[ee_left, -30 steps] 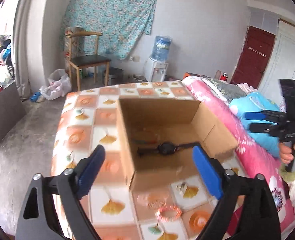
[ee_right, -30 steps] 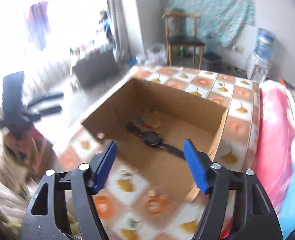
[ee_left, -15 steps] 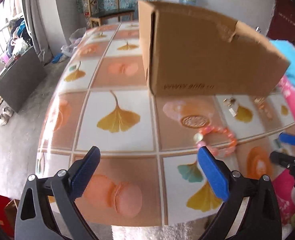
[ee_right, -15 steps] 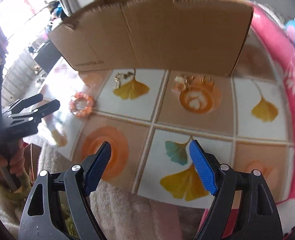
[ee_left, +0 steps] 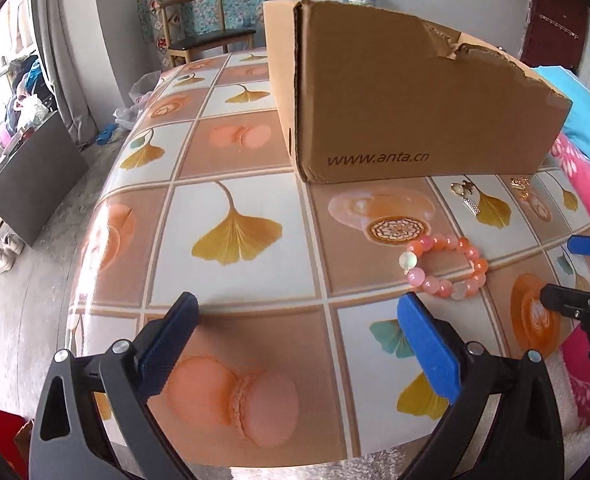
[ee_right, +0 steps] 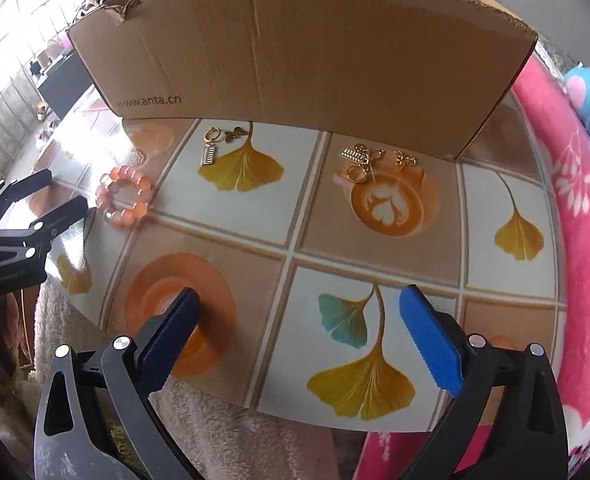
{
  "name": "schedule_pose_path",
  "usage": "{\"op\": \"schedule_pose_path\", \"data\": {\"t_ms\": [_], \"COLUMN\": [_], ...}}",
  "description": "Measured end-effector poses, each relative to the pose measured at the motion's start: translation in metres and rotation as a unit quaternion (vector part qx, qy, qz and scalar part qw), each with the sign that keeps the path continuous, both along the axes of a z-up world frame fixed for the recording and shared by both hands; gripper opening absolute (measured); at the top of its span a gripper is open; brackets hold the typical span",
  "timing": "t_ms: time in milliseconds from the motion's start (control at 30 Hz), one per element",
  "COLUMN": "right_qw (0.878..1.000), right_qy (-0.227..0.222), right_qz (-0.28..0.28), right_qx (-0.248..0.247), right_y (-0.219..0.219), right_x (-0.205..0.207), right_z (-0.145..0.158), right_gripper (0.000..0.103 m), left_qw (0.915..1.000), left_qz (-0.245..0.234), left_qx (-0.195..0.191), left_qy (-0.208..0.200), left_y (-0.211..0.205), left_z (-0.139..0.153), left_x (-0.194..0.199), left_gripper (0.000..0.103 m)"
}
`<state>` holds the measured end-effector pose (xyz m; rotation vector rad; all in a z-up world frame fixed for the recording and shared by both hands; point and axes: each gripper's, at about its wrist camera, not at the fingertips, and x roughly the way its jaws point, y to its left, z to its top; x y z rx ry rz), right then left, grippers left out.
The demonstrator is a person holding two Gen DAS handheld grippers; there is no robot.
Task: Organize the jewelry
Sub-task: 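Withdraw both grippers from the box back over the table, then reach the right gripper to the pink beaded bracelet and close on it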
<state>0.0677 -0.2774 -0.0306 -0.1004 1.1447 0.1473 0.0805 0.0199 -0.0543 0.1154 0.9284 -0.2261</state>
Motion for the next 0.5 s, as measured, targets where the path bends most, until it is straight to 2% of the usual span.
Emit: {"op": "schedule_pose_path", "data": {"t_ms": [167,500], "right_qw": [1.000,0.999], "right_qy": [0.005,-0.003], "right_qz": [-0.002,-0.034], "right_qx": [0.000,0.001], "right_y": [0.009,0.010], "right_x": [0.017,0.013], "right_z": [-0.006,-0.014], "right_gripper": [0.095,0.095], "left_qw": [0.9999,0.9992], "left_qz": [-0.014,-0.038], "left_qx": [0.001,-0.004], "left_qy": [0.004,-0.011], "left_y": [0.001,0.002], "left_z": [0.000,-0.001], "left_x": [0.003,0.002], "left_gripper": [0.098,0.098]}}
